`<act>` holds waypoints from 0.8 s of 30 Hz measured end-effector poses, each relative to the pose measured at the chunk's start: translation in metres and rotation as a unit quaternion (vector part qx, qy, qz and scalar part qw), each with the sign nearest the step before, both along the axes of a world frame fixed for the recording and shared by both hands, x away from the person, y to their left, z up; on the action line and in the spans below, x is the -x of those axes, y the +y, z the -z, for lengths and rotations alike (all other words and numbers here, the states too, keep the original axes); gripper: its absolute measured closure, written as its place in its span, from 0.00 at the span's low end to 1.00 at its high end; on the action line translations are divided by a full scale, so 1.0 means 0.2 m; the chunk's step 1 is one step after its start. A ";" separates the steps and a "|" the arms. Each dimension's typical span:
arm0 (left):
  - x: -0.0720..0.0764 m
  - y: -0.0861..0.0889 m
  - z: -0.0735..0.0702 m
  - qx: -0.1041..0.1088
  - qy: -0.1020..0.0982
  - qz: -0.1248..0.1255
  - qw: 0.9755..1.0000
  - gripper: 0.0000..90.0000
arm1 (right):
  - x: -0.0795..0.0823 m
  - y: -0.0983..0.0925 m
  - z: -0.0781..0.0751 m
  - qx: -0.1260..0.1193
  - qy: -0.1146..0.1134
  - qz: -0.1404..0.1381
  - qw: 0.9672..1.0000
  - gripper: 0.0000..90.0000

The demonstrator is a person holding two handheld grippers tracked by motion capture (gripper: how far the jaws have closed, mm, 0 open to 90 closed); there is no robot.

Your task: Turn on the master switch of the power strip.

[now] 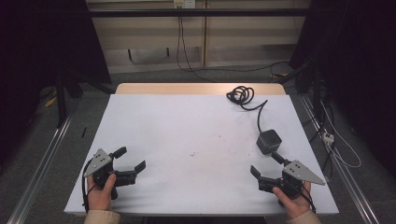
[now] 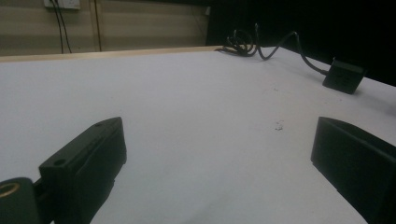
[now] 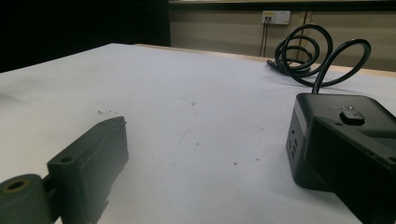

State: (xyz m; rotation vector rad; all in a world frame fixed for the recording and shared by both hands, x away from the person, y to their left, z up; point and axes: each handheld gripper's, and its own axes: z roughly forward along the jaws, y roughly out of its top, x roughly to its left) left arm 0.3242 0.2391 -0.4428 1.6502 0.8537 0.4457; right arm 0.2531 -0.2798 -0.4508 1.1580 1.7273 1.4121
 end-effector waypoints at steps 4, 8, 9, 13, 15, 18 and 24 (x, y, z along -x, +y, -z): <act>0.00 0.00 0.00 0.001 -0.002 -0.002 1.000 0.03 | 0.00 0.00 0.00 0.001 0.002 0.002 1.000 0.07; 0.00 0.00 0.00 0.004 -0.005 -0.002 1.000 0.03 | -0.01 -0.01 0.00 0.004 0.001 0.004 1.000 0.07; 0.00 0.00 0.00 0.004 -0.005 -0.002 1.000 0.03 | -0.01 -0.01 0.00 0.005 0.001 0.004 1.000 0.07; 0.00 0.00 0.00 0.005 -0.005 -0.001 1.000 0.03 | -0.03 -0.02 0.00 0.008 0.002 0.008 1.000 0.07; 0.00 0.00 0.00 0.005 -0.005 -0.002 1.000 0.03 | -0.03 -0.02 0.00 0.006 0.002 0.009 1.000 0.07; 0.00 0.01 -0.01 0.004 -0.007 -0.002 1.000 0.03 | -0.04 -0.02 -0.01 0.004 0.002 0.012 1.000 0.08; 0.00 0.01 -0.01 0.006 -0.010 -0.005 1.000 0.03 | -0.07 -0.03 -0.03 0.009 0.007 0.018 1.000 0.09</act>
